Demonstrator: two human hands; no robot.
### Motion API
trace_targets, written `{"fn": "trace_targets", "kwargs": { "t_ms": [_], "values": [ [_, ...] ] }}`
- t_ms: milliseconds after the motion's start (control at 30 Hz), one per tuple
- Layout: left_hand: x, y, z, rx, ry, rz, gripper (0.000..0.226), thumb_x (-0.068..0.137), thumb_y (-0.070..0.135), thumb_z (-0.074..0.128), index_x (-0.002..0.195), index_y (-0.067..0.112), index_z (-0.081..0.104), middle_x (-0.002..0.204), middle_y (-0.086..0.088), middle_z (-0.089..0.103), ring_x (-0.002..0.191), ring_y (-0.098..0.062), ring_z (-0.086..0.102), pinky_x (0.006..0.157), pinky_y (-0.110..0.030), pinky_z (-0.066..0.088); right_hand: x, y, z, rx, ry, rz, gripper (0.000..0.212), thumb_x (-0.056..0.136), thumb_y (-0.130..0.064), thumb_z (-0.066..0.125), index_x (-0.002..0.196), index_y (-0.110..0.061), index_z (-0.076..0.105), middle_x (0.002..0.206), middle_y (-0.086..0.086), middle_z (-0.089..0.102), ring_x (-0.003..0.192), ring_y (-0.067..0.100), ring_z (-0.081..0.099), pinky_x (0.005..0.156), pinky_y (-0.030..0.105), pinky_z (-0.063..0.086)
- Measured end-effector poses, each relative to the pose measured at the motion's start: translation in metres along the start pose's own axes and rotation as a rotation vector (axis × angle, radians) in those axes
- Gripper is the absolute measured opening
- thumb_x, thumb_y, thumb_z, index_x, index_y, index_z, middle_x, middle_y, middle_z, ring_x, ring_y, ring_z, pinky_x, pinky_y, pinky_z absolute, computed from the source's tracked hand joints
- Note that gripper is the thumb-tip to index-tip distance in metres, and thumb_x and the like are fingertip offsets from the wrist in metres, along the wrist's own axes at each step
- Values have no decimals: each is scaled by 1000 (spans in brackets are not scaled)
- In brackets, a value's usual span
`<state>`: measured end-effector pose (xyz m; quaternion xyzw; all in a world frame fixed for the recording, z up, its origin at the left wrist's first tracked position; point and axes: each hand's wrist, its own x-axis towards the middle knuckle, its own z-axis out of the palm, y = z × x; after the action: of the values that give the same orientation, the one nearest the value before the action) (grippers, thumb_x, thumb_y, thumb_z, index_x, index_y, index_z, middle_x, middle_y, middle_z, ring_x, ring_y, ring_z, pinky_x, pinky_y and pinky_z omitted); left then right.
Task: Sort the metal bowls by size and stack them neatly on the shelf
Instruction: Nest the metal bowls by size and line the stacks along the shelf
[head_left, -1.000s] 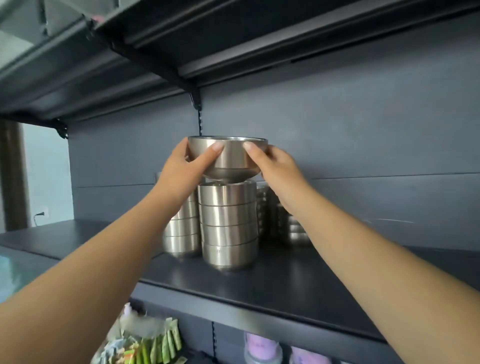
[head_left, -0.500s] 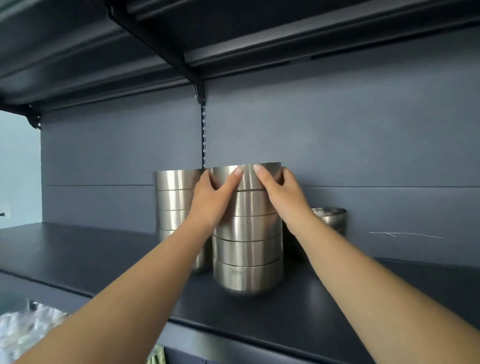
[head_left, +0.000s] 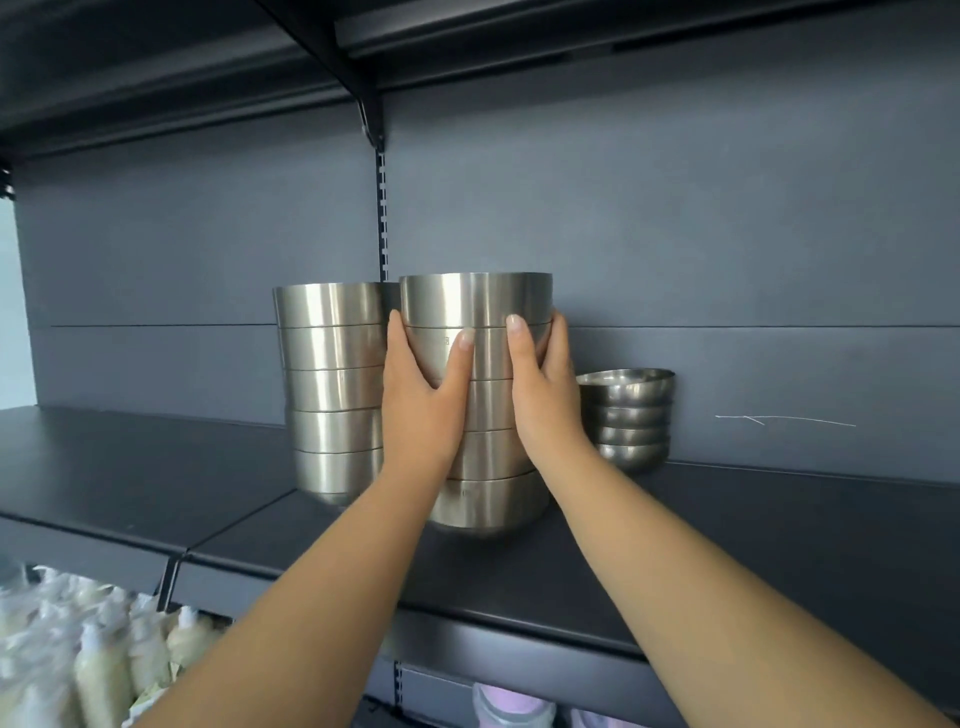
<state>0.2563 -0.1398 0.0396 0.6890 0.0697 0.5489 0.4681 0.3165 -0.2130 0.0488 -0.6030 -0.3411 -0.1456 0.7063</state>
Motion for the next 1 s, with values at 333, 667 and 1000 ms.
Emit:
{"fn": "trace_targets", "kwargs": {
  "t_ms": [333, 667, 1000],
  "values": [
    [-53, -19, -15, 180, 47, 201, 64, 87, 48, 41, 140, 12, 34, 144, 4, 32, 138, -9, 23, 115, -24, 15, -29, 17, -27, -120, -77, 94, 58, 93, -49, 32, 145, -24, 23, 145, -2, 38, 135, 17, 35, 99, 22, 24],
    [-96, 29, 57, 606, -387, 586, 45, 86, 41, 35, 86, 9, 67, 76, -7, 67, 79, -30, 59, 74, -34, 43, -34, 5, -205, -927, -259, 33, 30, 87, -49, 49, 82, -21, 57, 81, -3, 58, 83, 19, 54, 69, 27, 37],
    [-183, 105, 281, 621, -832, 787, 72, 80, 58, 13, 84, 12, 69, 81, -5, 70, 88, -26, 60, 80, -31, 46, -60, -24, -480, -1306, -69, 270, 44, 89, -51, 46, 71, -13, 61, 74, 9, 60, 83, 29, 58, 69, 32, 40]
  ]
}}
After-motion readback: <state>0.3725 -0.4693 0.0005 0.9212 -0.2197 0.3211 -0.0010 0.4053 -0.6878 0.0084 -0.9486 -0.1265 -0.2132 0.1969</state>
